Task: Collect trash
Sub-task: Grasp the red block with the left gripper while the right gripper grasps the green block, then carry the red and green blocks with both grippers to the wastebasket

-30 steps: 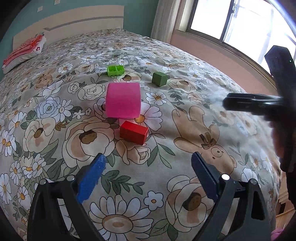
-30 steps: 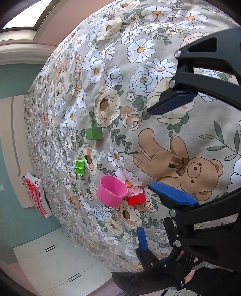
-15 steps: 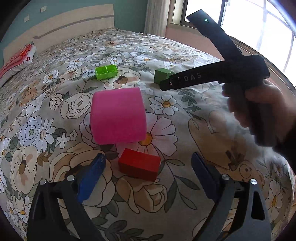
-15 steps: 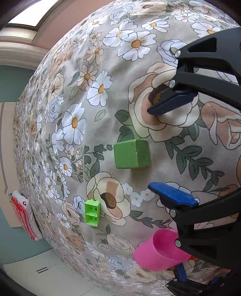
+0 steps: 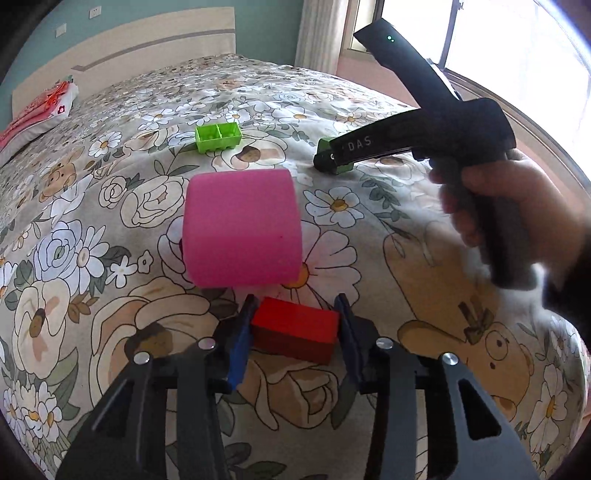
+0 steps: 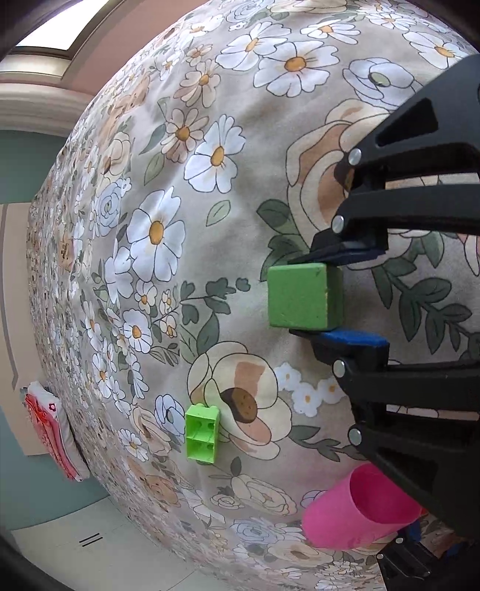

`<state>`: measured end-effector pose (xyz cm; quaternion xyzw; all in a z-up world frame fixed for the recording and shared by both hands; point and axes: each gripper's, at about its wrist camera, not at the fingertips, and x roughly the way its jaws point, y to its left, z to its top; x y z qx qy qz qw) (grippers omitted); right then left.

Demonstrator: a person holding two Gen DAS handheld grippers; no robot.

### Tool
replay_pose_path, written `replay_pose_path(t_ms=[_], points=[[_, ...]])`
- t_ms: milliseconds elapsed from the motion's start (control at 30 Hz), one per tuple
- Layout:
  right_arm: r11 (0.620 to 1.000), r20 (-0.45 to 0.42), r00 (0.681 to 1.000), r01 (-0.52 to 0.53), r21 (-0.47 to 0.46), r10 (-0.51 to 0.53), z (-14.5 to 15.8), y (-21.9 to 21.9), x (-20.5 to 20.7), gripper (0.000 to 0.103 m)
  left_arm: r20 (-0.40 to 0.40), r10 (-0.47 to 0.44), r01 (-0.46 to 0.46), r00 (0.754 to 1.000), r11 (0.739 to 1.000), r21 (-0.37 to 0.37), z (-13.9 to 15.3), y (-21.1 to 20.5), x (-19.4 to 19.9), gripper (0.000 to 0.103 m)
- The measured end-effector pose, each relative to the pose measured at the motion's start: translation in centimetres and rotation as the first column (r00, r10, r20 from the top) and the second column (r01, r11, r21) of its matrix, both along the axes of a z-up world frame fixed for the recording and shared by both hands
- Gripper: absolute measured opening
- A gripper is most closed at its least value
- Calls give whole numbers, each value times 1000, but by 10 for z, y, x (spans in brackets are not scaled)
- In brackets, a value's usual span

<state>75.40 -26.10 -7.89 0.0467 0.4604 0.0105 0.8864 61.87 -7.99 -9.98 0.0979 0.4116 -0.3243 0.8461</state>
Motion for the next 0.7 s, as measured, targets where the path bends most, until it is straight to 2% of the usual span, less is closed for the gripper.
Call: replay_pose_path(t_ms=[200, 333, 567, 700], points=[[1000, 2, 1000, 8, 16, -8, 9, -4, -18, 31, -7, 67, -67, 998, 998, 5, 8, 9, -13, 45], [1000, 18, 1000, 13, -7, -13, 31, -6, -34, 31, -4, 170, -170, 985, 985, 43, 18, 19, -20, 45], [1000, 99, 995, 9, -17, -8, 98, -7, -77, 31, -4, 312, -312, 950, 950, 12, 69, 44, -37, 45], [1000, 150, 989, -5, -28, 9, 144, -3, -109, 31, 51, 368, -370, 928, 929, 29, 112, 51, -58, 45]])
